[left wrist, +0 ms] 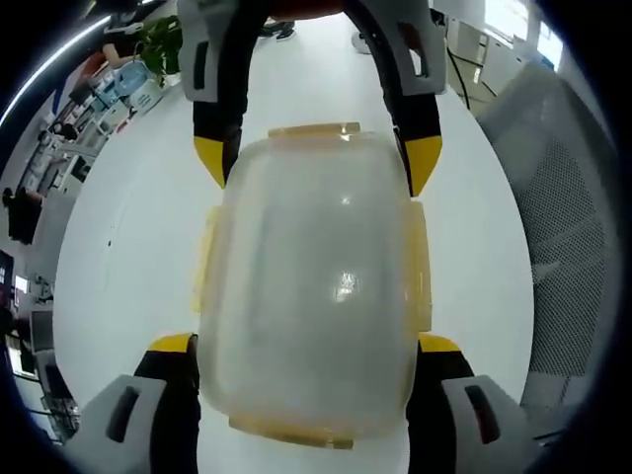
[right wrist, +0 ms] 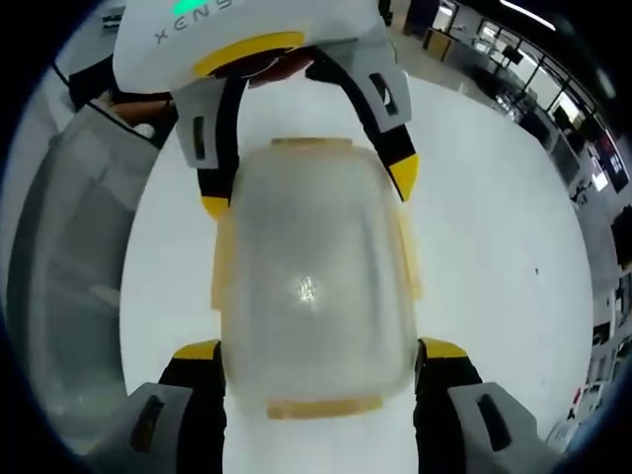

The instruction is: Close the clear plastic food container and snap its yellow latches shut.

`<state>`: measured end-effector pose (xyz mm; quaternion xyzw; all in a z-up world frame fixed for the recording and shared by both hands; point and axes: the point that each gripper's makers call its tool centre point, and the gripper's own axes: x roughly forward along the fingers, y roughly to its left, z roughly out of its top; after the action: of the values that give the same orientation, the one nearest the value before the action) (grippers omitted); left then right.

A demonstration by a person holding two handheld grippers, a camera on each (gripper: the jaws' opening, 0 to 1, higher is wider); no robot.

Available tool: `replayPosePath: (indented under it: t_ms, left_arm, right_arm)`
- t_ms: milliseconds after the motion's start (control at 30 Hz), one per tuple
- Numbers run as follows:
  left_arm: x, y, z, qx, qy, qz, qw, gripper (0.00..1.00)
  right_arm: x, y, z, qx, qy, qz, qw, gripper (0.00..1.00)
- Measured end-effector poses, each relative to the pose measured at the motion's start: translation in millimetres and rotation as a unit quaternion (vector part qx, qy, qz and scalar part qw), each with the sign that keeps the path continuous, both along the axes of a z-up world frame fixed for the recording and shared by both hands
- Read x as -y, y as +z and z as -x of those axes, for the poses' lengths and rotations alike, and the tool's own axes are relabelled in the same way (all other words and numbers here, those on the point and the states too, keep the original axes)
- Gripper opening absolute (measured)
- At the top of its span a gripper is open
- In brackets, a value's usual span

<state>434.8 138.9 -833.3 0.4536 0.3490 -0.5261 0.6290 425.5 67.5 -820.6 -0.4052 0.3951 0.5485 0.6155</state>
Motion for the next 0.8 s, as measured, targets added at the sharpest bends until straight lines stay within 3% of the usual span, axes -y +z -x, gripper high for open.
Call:
replayPosePath:
  t_ms: [800]
  left_arm:
    - [0, 0.4, -15.0, -0.004, 0.013, 0.004, 0.9999, 0.89]
  right_arm:
    - [-1, -0.3, -18, 0.001, 0.011, -0.009, 0.9999, 0.79]
